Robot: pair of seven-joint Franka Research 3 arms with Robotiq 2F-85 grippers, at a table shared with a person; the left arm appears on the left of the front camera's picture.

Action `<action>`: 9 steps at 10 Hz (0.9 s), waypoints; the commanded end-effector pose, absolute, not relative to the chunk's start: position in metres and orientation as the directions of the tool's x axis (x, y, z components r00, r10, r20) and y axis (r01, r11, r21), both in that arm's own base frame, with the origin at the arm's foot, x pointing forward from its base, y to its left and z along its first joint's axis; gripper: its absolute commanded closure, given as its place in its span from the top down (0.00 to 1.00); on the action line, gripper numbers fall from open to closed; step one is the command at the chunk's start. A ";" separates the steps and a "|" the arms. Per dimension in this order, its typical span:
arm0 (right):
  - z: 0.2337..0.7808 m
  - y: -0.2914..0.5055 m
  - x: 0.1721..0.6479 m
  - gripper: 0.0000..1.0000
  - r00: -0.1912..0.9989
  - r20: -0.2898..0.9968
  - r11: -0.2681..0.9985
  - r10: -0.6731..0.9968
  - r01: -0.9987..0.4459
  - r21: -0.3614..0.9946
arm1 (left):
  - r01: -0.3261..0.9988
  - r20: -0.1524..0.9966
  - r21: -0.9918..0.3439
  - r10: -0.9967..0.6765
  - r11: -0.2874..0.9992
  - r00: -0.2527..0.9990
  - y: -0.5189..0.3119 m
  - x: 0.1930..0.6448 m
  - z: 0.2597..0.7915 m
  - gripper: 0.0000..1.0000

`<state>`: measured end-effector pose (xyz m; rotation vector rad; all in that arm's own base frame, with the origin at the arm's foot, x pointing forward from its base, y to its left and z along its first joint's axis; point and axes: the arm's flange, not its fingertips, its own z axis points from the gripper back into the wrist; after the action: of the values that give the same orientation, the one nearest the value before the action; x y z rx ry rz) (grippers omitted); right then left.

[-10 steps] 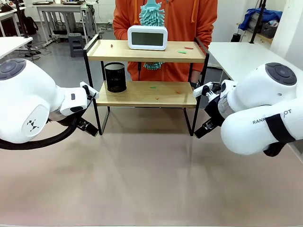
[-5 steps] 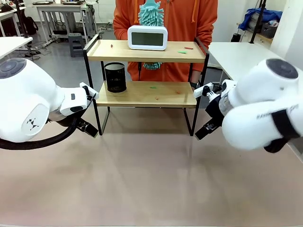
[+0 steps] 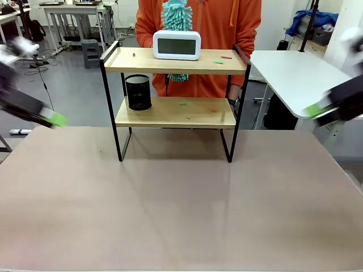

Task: Clean the shelf.
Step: Pick up the Duster from the human.

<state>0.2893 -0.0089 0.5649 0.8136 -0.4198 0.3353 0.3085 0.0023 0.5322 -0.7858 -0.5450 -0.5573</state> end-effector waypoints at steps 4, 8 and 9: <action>0.434 -0.167 0.328 1.00 0.874 0.173 0.355 -0.455 0.000 0.935 | 0.393 0.479 -0.877 0.459 0.276 0.748 0.137 0.316 0.421 1.00; 0.418 -0.191 0.306 1.00 0.868 0.123 0.361 -0.482 0.069 0.930 | 0.386 0.510 -0.850 0.382 0.357 0.770 0.175 0.295 0.456 1.00; 0.418 -0.191 0.306 1.00 0.868 0.123 0.361 -0.482 0.069 0.930 | 0.386 0.510 -0.850 0.382 0.357 0.770 0.175 0.295 0.456 1.00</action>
<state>0.3184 -0.1889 0.4002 1.1218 -0.3807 -0.3964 0.3012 0.1738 0.4497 -1.2456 -0.7077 0.0197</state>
